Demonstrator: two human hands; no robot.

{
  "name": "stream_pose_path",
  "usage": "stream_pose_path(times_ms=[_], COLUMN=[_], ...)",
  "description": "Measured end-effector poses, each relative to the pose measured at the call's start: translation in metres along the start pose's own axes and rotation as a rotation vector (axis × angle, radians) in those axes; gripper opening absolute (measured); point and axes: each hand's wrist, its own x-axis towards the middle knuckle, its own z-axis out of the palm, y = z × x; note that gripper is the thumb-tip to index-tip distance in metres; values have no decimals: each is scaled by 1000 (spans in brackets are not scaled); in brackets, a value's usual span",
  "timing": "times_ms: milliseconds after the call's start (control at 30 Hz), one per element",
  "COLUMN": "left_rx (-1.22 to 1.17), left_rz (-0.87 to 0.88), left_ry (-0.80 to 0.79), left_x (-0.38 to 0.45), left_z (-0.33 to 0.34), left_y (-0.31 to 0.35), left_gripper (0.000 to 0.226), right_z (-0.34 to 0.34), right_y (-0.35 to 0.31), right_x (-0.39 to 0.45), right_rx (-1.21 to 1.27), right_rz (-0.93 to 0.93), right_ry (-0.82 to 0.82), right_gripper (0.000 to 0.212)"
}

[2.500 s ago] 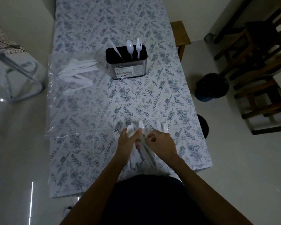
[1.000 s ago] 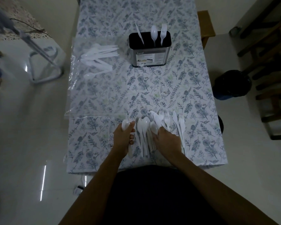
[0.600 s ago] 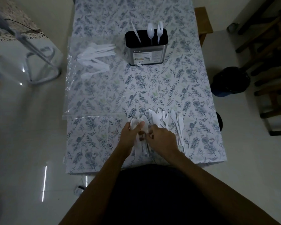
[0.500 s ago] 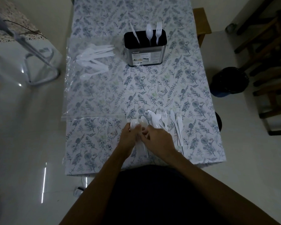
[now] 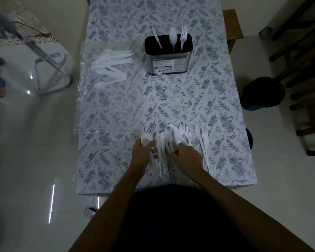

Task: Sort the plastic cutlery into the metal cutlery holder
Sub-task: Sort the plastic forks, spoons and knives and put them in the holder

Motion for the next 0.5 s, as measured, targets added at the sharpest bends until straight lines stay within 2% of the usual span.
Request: stream_pose_path(times_ms=[100, 167, 233, 300, 400, 500], left_rx=[31, 75, 90, 67, 2, -9], left_rz=[33, 40, 49, 56, -9, -22], left_ry=[-22, -21, -23, -27, 82, 155], left_x=[2, 4, 6, 7, 6, 6], left_z=[1, 3, 0, -6, -16, -23], left_y=[-2, -2, -3, -5, -2, 0], left_gripper=[47, 48, 35, 23, 31, 38], right_z=[-1, -7, -10, -8, -2, -1], right_y=[-1, -7, -15, -19, -11, -5], right_x=[-3, -8, -12, -14, -6, 5], right_rx=[200, 367, 433, 381, 132, -36], right_rz=[-40, -121, -187, -215, -135, -97], right_ry=[-21, -130, -258, -232, -34, -10], right_gripper=[18, 17, 19, 22, 22, 23])
